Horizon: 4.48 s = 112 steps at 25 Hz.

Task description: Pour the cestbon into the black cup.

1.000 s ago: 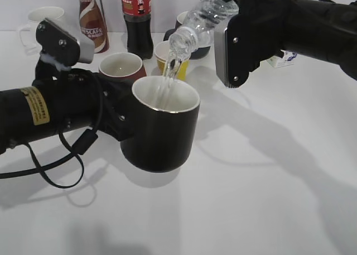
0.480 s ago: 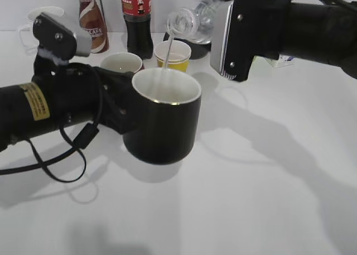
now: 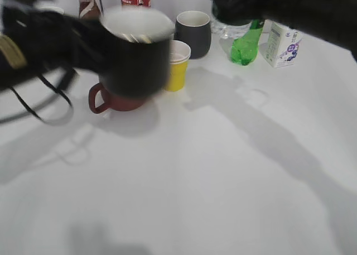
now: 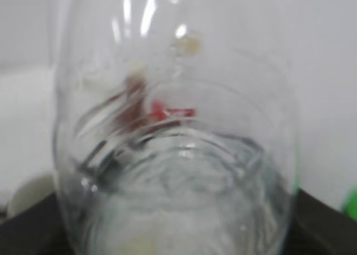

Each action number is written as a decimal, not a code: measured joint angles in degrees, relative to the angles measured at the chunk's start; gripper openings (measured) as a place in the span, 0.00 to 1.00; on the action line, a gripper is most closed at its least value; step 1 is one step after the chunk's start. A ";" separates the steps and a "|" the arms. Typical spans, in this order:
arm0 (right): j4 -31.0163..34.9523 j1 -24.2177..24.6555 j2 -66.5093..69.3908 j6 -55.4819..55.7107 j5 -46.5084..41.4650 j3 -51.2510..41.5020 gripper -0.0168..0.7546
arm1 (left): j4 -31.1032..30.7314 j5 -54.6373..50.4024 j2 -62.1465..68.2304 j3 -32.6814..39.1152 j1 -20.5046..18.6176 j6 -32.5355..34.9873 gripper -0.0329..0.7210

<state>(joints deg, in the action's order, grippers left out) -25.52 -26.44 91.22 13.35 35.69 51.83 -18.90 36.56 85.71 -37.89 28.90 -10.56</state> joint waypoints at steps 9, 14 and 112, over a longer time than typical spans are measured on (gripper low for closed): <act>11.72 0.19 -1.50 0.55 -10.45 -2.86 0.63 | 4.11 9.55 1.65 -1.39 -23.05 0.49 0.10; 14.68 1.95 -1.50 0.55 -9.41 -6.30 0.63 | 4.34 12.70 9.37 -1.41 -30.78 1.69 0.10; 14.11 3.51 -41.27 -6.37 -54.11 -8.87 0.86 | 1.19 -47.91 -54.94 8.52 -18.74 -9.81 0.59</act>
<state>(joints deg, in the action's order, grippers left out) -11.41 -22.93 49.95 6.98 -18.43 42.96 -17.70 -11.34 30.77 -29.36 10.16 -20.37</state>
